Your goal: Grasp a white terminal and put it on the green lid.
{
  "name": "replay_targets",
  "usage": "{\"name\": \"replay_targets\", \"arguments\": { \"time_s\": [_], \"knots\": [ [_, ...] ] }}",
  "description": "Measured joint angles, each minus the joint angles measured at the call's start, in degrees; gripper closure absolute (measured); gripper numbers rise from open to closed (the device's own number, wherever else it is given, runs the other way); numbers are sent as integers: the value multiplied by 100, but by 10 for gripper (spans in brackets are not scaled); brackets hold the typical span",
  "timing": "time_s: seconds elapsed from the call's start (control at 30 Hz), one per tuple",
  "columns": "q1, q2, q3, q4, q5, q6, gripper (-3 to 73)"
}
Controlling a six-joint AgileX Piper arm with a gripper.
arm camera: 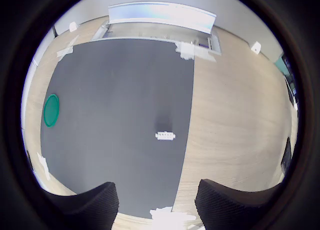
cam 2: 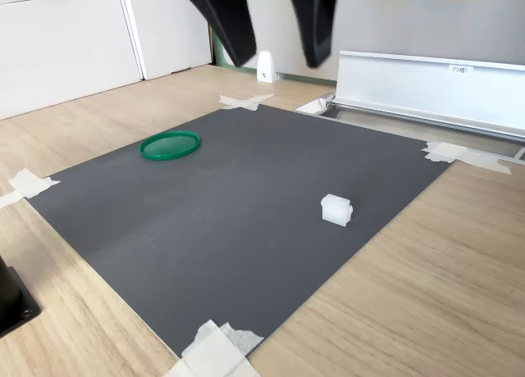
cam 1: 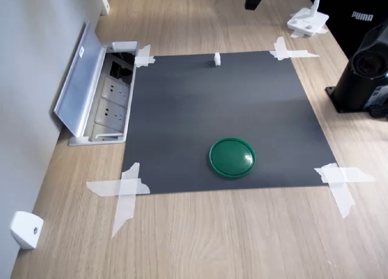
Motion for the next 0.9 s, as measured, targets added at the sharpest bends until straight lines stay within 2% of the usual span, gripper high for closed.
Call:
{"name": "replay_targets", "arguments": {
  "time_s": [0.47,0.63,0.9],
  "knots": [
    [17,1117,-248,198,-648,21,38],
    [338,1282,-197,193,-861,23,38],
    [469,1415,33,164,-1256,-132,38]
  ]
}}
